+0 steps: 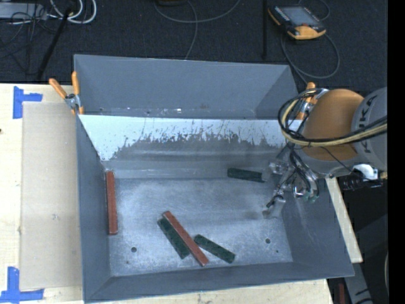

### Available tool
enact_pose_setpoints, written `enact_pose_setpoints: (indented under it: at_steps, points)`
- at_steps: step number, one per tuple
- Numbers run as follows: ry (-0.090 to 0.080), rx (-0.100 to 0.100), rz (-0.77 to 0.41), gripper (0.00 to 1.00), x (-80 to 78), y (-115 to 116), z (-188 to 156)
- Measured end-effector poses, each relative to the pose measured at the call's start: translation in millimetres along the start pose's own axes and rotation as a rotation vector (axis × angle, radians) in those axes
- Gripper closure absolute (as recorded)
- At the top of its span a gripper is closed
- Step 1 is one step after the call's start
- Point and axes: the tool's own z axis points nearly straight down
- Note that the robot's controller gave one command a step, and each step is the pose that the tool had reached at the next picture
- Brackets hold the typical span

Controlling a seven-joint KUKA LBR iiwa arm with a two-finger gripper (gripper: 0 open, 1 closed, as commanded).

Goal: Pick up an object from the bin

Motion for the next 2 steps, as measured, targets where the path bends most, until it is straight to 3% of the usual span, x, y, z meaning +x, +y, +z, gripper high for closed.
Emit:
enact_pose_setpoints:
  at_steps: [1,2]
  points:
    - [0.003,0.001,0.211,0.0,-27.6,54.4,31.4]
    - [0.004,0.004,0.208,0.0,-28.3,54.4,31.0]
